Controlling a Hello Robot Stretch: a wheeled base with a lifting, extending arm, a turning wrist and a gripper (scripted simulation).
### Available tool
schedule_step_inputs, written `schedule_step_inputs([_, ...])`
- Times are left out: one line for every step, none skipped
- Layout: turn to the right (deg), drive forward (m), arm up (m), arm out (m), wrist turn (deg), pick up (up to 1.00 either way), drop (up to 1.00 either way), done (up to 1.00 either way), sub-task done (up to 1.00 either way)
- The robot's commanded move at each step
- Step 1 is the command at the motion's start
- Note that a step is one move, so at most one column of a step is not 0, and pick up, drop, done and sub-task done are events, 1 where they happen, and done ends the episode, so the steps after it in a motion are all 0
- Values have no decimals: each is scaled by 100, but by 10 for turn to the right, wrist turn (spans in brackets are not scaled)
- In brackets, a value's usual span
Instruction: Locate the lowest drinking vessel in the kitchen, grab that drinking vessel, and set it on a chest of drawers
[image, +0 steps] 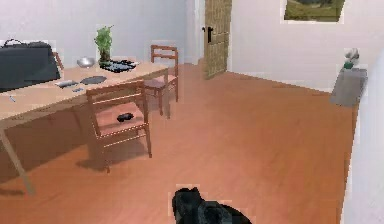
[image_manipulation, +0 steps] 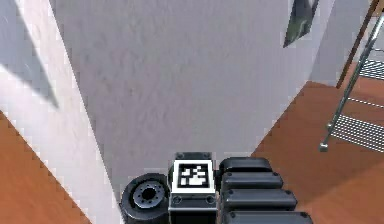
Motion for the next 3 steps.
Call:
schedule_step_inputs([0, 65, 0, 0, 0, 0, 0, 0, 0])
schedule_step_inputs([60, 0, 0, 0, 0, 0, 0, 0, 0])
schedule_step_inputs([0, 100, 0, 0, 0, 0, 0, 0, 0])
